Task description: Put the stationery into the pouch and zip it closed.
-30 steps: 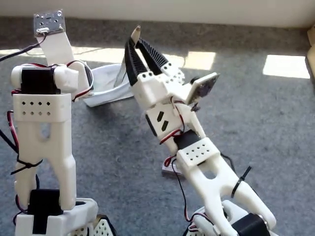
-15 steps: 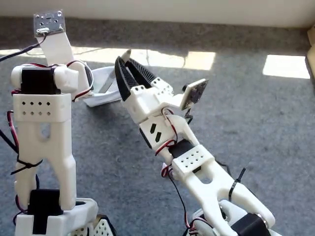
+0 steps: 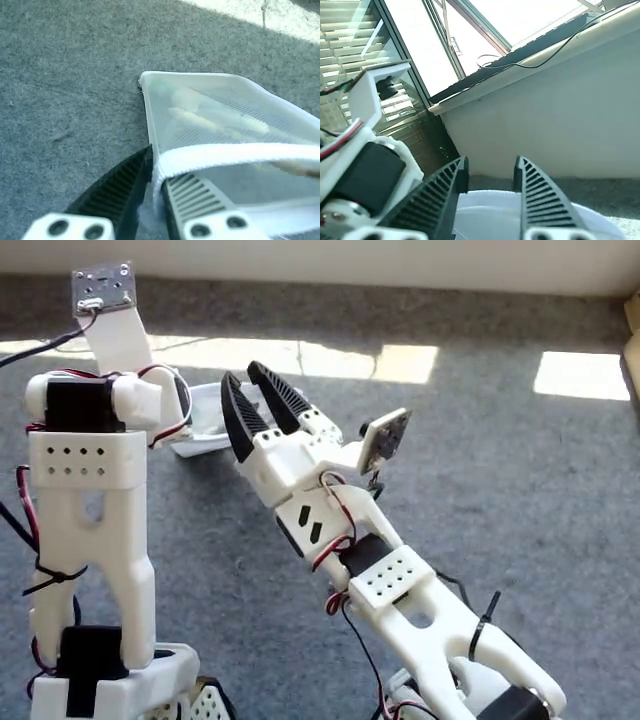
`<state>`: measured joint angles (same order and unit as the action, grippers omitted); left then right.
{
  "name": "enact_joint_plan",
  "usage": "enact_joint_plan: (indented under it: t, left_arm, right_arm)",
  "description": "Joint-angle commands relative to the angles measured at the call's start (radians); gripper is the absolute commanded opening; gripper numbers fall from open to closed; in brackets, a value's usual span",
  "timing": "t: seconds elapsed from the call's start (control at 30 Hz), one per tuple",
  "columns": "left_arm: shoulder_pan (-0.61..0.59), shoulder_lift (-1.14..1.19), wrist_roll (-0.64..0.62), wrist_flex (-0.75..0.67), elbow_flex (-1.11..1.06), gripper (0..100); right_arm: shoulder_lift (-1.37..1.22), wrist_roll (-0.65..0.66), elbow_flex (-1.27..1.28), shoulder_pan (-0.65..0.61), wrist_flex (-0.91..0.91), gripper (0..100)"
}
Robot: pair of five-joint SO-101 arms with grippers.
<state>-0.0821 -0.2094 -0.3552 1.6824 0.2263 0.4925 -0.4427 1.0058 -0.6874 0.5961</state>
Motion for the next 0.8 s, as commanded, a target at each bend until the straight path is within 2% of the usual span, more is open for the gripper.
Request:
enact_joint_plan:
  t: [0.0,0.47,0.57,0.7,0.77]
  left_arm:
    - [0.016,-0.024,0.006,-0.002,0.001,1]
    - [0.012,-0.024,0.006,-0.002,-0.001,1]
    - [-0.012,-0.024,0.006,-0.008,-0.007,1]
    - [-0.033,-0.025,0.006,-0.025,-0.022,1]
    - [-0.033,-0.025,0.006,-0.025,-0.022,1]
  right_arm:
    - [-0.002,-0.003,-0.005,-0.015,-0.044,15.2]
    - [0.038,0.021,0.001,-0.013,-0.070,15.2]
    - [0.148,0.080,-0.005,-0.013,-0.240,15.2]
    - [0.320,0.095,-0.021,-0.005,-0.568,15.2]
    - [0.378,0.150,-0.071,0.004,-0.713,15.2]
